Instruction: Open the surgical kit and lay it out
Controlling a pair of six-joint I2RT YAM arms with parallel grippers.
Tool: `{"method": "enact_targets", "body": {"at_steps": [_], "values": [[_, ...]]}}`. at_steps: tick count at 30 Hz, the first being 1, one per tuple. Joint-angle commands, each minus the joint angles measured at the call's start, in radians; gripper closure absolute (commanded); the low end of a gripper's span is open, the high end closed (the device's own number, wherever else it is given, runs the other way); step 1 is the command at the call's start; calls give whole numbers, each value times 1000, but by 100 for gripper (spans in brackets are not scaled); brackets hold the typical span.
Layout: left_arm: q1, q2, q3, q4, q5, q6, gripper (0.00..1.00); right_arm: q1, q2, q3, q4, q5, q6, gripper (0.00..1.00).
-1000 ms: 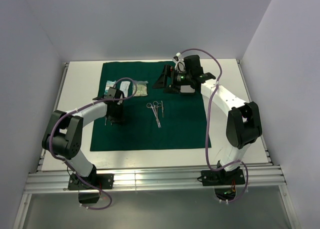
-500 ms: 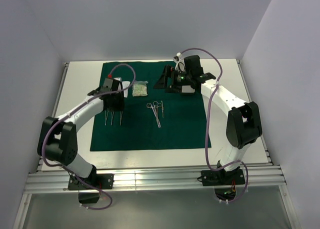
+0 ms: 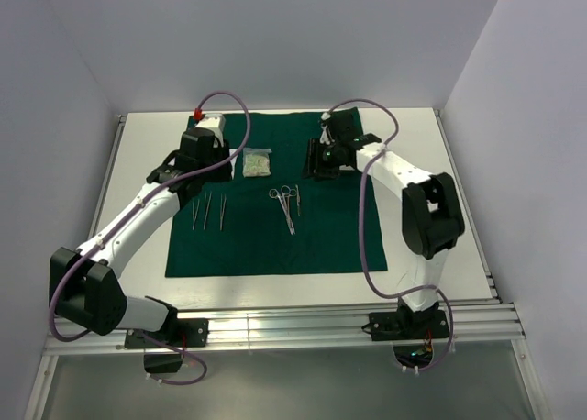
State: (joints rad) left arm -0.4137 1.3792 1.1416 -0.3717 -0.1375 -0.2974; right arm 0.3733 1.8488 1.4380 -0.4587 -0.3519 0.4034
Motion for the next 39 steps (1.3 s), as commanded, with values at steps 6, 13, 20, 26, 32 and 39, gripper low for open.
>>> {"method": "enact_targets", "body": {"at_steps": [6, 13, 20, 26, 32, 39], "values": [[1, -8, 0, 36, -53, -9, 59, 107, 151, 151, -86, 241, -51, 56], [3, -9, -16, 34, -53, -14, 59, 134, 262, 222, -116, 300, -32, 60], [4, -14, -29, 40, -51, -17, 59, 134, 323, 268, -123, 310, -29, 64], [4, -17, -39, 42, -53, -17, 59, 136, 345, 286, -127, 323, -31, 70], [4, -16, -46, 43, -48, -16, 59, 136, 348, 288, -130, 317, -28, 89], [12, -3, -20, 19, -13, -19, 59, 102, 282, 271, -166, 295, -43, 100]]}}
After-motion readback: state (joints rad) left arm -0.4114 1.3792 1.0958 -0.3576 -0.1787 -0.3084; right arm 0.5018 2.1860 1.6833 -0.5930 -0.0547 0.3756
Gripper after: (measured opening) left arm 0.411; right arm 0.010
